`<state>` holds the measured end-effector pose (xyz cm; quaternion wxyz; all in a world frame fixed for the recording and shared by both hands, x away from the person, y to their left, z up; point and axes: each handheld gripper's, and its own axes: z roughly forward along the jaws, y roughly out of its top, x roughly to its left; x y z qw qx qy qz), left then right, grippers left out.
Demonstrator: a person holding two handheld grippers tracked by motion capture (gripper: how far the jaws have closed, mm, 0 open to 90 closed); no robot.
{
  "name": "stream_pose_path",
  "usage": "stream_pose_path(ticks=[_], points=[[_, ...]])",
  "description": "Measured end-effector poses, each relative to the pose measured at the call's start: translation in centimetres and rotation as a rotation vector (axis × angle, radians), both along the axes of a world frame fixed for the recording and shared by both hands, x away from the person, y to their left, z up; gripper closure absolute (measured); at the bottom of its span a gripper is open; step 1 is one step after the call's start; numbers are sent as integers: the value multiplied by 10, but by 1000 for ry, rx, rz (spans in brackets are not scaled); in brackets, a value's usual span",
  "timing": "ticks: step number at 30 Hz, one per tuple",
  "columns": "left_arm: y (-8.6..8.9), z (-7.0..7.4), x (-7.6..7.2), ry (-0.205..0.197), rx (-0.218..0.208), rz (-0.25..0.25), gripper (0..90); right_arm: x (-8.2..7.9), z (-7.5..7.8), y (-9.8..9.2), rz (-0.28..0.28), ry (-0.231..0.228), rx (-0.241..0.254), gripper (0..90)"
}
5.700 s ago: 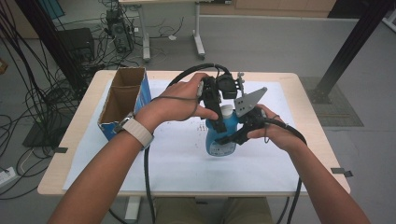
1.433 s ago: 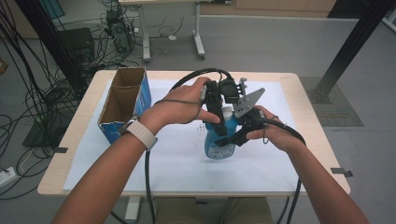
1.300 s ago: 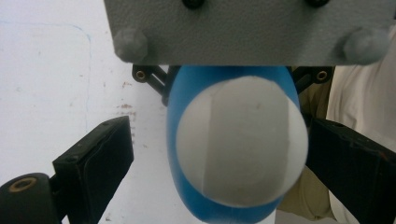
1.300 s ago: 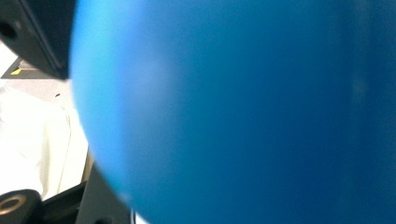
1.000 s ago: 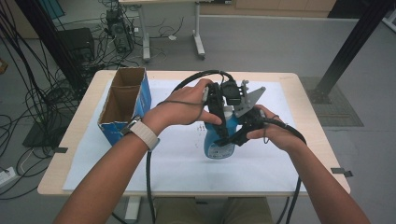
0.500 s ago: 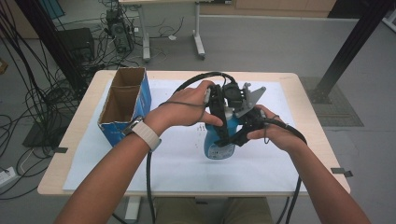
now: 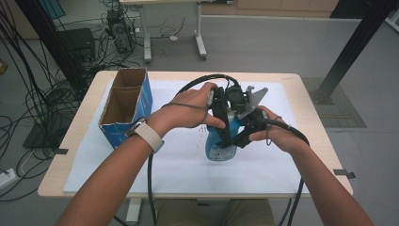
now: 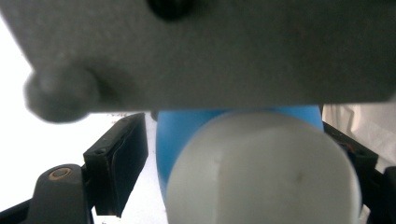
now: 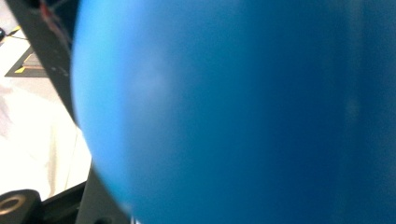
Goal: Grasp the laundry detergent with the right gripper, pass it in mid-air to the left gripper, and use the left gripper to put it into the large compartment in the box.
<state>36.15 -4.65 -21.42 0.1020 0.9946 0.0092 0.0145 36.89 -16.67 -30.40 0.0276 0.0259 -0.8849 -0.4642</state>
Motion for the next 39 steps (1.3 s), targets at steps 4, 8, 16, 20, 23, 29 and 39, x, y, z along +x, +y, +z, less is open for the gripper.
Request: stream_pose_path(ticks=[4,8,16,20,23,29,39], points=[[0,-1,0,6,3,-3,224,0,0,0,1,1,-3,428],[0,-2,0,5,5,-12,238,-1,-1,0,2,2,-5,428],[1,-3,0,18,-5,-3,298,0,-1,1,7,1,-5,427],[1,-3,0,20,-4,-7,321,0,-1,1,8,3,-5,427],[1,-2,0,20,1,-18,348,0,-2,1,6,6,-6,427],[1,-4,-1,20,6,-19,367,0,-2,1,5,8,-6,425],[1,-3,-2,15,8,-18,369,0,-2,1,6,1,0,424]])
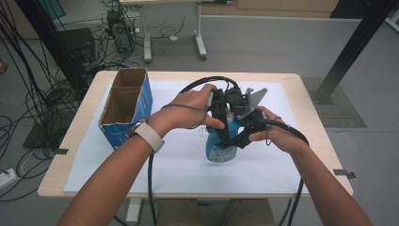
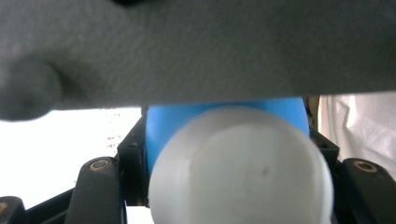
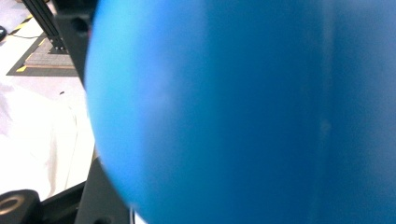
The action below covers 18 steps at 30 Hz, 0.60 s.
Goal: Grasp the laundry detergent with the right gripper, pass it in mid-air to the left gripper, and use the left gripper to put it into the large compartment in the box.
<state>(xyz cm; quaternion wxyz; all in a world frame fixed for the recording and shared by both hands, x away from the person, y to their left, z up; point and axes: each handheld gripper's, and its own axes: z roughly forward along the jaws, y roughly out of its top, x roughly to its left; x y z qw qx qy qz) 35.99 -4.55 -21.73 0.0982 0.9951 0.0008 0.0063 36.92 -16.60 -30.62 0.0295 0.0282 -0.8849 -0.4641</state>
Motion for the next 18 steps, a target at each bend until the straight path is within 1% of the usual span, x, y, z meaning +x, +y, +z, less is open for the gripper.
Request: stream_pose_path(ticks=[4,18], points=[[0,1,0,-2,-3,2,370,0,0,0,0,-7,1,425],[1,1,0,5,-3,10,372,0,1,-1,1,-8,3,427]])
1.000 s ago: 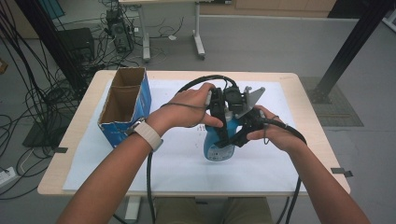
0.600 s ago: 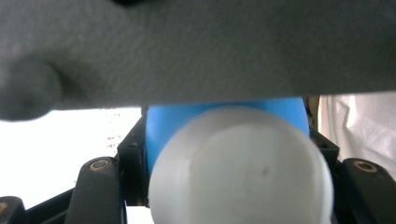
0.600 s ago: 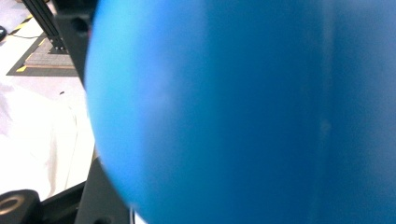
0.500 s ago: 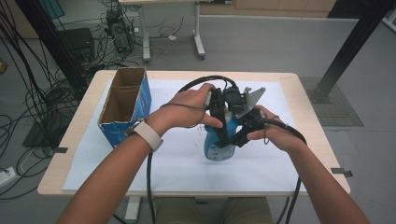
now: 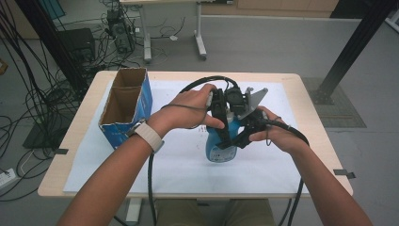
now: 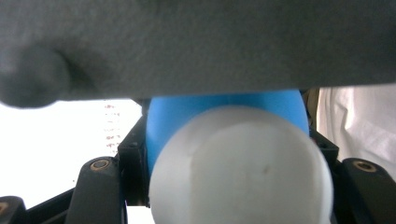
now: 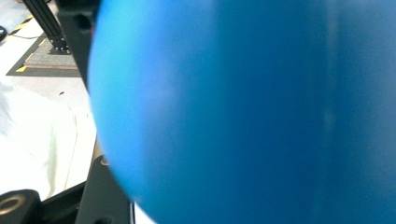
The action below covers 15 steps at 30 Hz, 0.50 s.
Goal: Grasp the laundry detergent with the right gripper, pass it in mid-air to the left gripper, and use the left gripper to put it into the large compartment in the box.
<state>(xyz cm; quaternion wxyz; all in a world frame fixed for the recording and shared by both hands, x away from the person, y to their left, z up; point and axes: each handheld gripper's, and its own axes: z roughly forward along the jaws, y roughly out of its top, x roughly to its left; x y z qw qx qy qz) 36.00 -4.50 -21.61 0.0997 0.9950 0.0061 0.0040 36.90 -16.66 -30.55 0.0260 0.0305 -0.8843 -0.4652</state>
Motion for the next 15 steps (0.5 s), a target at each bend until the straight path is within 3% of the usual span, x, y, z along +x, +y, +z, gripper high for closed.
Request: stream_pose_path(ticks=[15], points=[[0,1,1,4,-2,2,372,0,0,0,4,3,4,427]])
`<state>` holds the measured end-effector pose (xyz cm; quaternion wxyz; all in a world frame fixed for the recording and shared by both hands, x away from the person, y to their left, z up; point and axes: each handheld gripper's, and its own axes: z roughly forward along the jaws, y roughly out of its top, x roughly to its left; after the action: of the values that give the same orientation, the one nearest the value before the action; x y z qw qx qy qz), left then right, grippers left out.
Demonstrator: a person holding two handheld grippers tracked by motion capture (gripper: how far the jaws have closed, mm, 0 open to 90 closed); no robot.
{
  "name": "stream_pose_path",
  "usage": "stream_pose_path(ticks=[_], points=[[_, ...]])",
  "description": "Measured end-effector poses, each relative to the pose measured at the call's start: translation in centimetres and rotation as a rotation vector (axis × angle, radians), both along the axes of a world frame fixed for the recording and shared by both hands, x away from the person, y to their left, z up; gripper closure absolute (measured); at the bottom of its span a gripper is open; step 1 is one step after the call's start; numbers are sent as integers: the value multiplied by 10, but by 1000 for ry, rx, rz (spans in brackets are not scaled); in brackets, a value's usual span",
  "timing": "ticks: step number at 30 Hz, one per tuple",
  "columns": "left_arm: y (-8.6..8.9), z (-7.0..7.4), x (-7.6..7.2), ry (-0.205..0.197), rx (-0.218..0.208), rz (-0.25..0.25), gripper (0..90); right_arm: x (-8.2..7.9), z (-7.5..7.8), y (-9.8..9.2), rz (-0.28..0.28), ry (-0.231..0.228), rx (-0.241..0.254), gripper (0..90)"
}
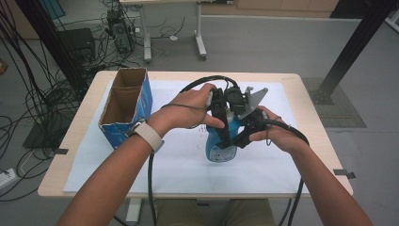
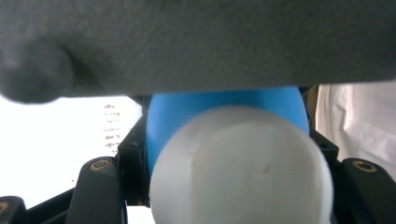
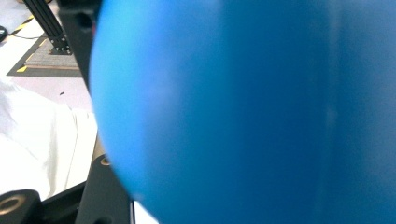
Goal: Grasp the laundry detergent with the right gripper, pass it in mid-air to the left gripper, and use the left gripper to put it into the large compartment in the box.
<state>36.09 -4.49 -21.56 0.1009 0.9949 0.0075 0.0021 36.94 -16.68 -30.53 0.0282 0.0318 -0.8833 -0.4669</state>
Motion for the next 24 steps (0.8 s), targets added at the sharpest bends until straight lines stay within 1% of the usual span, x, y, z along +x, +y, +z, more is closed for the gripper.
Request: stream_pose_path(ticks=[24], points=[[1,1,-1,3,-1,9,372,0,1,0,2,-2,2,427]])
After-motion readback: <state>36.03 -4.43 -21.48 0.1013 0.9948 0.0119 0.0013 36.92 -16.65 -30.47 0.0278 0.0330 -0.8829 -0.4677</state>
